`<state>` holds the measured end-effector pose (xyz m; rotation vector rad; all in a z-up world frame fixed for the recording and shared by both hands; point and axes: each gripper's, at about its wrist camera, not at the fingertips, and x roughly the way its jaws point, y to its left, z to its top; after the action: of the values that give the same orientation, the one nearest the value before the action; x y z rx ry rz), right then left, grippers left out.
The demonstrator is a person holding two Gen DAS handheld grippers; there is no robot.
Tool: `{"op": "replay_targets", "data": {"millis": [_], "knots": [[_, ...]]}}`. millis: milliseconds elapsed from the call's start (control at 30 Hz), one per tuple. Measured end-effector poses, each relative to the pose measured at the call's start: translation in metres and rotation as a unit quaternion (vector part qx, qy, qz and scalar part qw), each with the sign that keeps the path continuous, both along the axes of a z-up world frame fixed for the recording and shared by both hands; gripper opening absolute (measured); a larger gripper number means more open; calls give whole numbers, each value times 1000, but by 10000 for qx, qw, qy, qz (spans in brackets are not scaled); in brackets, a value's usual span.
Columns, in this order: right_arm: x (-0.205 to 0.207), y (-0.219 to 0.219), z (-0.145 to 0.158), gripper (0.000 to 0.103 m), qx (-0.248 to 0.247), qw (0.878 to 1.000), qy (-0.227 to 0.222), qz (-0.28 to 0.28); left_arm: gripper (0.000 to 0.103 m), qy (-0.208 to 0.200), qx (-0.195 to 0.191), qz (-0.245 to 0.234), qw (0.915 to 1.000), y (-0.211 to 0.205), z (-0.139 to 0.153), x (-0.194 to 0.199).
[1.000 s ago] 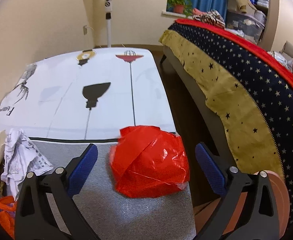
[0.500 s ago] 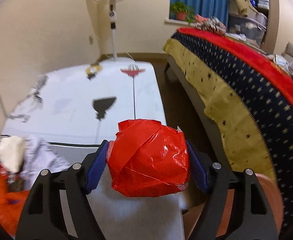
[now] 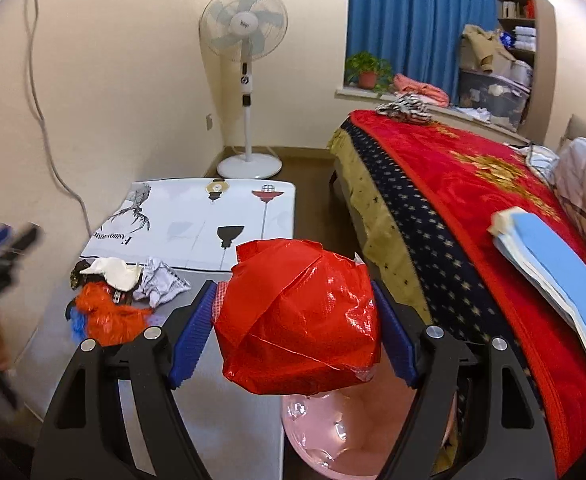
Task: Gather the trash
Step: 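Lift the red bag with the right tool while the left tool grasps the orange bag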
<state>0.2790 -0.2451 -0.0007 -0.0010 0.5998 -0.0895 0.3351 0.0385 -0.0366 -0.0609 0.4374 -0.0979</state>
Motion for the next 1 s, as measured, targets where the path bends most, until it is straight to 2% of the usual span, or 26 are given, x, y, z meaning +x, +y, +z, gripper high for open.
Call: {"op": "replay_targets", "data": {"millis": [67,200,433,533,633,733,767,800,900,1000], "knots": [[-5,-5,-7,75,-21,10000,26,-52,85,138,14,142,9998,-6,-28,10],[0,-17,-22,75,-128,9997,210,-93,80,99,253,307,9992,-13,-58,17],[8,-27,-35,75,-154,9988,450,-132,77,169,68,398,9990,-6,-80,22],[9,-28,-38,75,-136,9984,528,-164,71,201,85,340,9992,-7,-88,23],[9,-25,-37,75,-163,9986,498,-111,60,335,149,228,9991,-10,-98,26],[9,-23,-38,75,-199,9985,500,-69,44,383,105,203,9990,-8,-102,28],[10,-23,-39,75,-193,9984,524,-58,34,409,33,169,9990,-6,-102,30],[10,-22,-40,75,-189,9982,560,-41,29,416,-13,128,9991,-5,-103,30],[11,-20,-43,75,-229,9979,604,-13,20,394,-80,47,9992,-4,-103,31],[11,-18,-45,75,-261,9978,613,-21,16,345,-73,-5,9994,-6,-102,29]]}}
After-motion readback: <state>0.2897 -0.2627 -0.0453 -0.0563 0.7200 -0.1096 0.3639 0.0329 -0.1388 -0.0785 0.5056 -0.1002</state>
